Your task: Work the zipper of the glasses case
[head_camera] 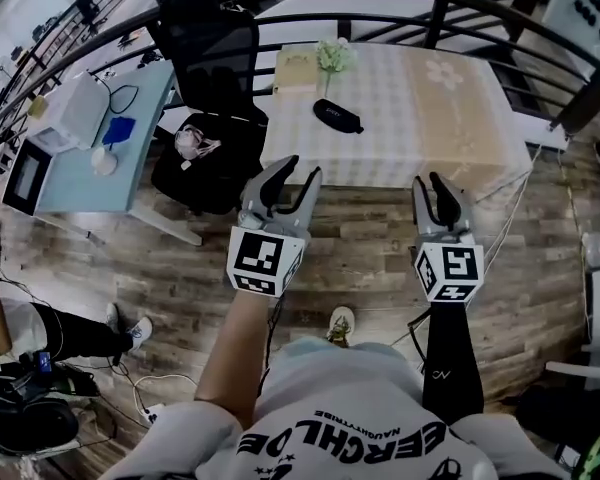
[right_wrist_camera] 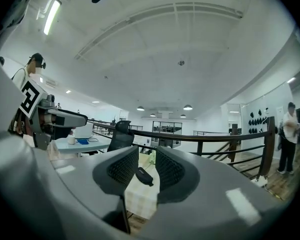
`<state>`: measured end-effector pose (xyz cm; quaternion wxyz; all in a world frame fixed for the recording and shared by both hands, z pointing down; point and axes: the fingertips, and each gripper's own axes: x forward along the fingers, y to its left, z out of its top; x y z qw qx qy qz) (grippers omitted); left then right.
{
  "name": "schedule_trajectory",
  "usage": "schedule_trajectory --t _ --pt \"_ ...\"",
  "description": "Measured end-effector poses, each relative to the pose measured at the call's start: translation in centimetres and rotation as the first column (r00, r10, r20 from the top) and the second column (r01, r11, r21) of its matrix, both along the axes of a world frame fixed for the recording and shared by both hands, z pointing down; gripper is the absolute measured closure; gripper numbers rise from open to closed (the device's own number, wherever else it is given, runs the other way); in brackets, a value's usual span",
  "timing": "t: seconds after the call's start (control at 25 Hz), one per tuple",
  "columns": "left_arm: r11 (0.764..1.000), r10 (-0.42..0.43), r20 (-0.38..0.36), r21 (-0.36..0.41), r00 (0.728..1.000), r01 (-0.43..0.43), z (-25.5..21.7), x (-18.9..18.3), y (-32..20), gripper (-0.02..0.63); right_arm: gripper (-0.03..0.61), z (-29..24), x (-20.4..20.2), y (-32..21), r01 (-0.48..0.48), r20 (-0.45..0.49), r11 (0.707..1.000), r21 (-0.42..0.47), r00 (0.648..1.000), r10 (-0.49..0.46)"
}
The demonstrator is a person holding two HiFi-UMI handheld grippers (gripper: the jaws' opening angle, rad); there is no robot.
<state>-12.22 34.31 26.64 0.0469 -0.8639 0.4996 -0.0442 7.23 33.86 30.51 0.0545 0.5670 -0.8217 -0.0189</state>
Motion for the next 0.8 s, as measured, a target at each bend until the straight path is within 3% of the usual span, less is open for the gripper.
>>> schedule_trajectory --t 0.4,0.8 --pt "0.999 -0.015 0.020 -0.038 1.000 0.015 1.6 0.7 -6.6 0.465 0.430 0.9 -0.3 -6.9 0.057 0.036 0.998 -0.019 0.998 -0.057" --pt "0.997 0.062 0.013 -0.048 0.998 -0.061 3.2 0.8 -17.4 0.465 0.426 0.9 -1.7 -17.2 0.031 0.010 0.999 -0.008 0.999 -0.031"
